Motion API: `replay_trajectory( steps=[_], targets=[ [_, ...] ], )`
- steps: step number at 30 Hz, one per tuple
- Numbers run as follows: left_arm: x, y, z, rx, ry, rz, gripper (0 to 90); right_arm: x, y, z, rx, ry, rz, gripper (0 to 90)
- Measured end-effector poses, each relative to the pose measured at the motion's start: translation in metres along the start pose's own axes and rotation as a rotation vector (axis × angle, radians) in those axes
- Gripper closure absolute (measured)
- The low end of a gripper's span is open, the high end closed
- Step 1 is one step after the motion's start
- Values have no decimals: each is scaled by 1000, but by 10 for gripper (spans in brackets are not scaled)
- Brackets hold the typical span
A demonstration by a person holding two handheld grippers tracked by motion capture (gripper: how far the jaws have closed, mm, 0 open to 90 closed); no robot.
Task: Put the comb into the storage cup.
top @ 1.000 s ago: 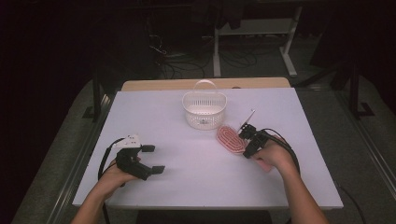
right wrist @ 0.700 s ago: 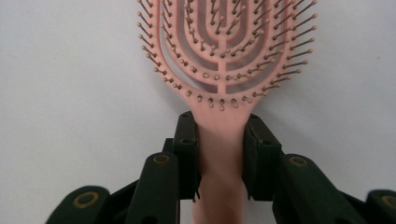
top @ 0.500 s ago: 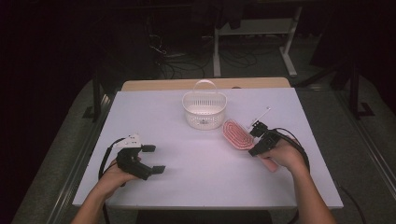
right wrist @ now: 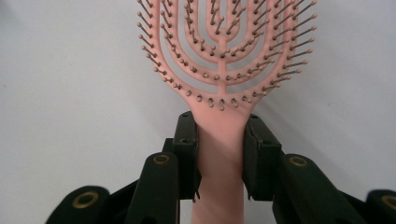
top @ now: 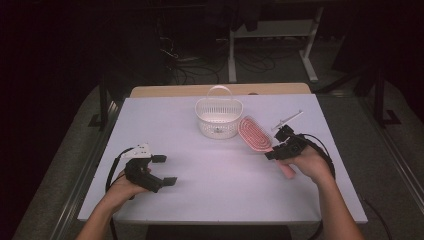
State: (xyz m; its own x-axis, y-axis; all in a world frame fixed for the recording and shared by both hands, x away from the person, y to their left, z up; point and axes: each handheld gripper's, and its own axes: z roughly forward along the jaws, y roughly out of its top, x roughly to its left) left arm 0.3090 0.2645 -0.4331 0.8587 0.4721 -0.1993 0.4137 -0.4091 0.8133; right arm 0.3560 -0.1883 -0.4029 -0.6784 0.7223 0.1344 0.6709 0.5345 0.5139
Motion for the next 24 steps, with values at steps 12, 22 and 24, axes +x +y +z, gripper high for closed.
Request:
replay_trajectory(
  steps=[12,22,24],
  targets=[
    [0,0,0,0,2,-2,6,3,3,-15,-157,14,-29,687],
    [1,1,-1,-6,5,-6,5,14,9,-13,-242,55,-78,687],
    [1,2,-1,-12,3,-10,5,16,9,-12,-255,60,-85,686]
  ],
)
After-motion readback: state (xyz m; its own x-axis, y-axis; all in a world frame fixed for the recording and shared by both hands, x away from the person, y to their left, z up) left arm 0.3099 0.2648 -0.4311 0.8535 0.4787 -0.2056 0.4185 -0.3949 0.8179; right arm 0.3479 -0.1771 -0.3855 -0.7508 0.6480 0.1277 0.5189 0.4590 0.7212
